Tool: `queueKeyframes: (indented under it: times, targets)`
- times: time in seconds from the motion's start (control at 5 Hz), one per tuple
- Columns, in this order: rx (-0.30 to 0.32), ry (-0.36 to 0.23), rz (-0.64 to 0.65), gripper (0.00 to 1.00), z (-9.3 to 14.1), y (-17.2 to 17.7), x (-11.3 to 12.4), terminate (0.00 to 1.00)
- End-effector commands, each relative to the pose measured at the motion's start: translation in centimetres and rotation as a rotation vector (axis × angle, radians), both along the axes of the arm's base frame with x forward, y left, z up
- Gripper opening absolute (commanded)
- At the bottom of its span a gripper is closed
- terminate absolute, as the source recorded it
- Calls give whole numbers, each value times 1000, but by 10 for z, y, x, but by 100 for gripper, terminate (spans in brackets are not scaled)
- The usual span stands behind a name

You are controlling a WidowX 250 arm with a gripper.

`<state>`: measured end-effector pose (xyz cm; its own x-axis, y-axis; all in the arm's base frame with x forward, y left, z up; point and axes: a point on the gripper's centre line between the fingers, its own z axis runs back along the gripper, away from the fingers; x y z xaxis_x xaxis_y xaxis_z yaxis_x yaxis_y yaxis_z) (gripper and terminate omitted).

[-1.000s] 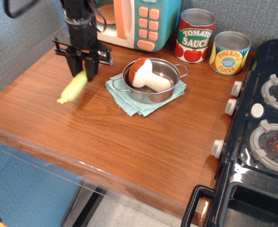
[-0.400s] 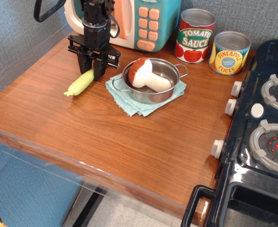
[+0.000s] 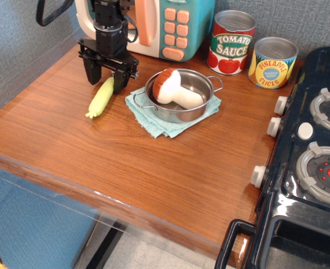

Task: Put the spoon to the left of the metal pot.

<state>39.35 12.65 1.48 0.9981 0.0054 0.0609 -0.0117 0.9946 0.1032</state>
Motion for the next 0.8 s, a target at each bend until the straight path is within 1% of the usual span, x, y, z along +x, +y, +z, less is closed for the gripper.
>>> queueKeyframes:
  times: [0.0, 0.2, 0.4, 0.6]
  targets:
    - [-18, -145, -39, 100, 65, 11, -12, 0]
    - [-23, -151, -41, 100, 68, 10, -18, 0]
    - [48, -182, 41, 100, 71, 0, -17, 0]
    - [48, -182, 41, 100, 71, 0, -17, 0]
